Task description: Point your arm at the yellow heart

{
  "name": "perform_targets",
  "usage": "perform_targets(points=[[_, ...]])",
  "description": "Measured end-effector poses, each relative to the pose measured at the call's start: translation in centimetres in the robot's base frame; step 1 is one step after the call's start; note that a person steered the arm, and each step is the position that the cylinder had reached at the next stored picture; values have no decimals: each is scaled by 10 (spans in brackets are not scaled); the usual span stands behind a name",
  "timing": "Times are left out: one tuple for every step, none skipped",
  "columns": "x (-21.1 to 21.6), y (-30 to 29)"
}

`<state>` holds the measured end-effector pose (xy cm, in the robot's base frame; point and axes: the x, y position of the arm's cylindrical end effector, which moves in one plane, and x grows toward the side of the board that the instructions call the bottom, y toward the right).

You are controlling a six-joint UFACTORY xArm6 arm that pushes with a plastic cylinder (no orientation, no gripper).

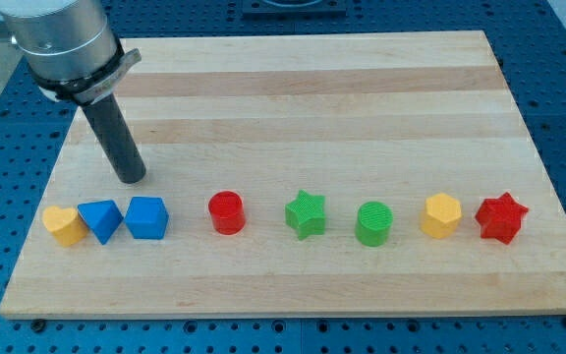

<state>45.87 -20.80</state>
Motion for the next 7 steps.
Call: perform_targets(points=[[0, -61], [1, -97], [1, -97], [84, -90], [133, -96], [130, -90], [127, -80]])
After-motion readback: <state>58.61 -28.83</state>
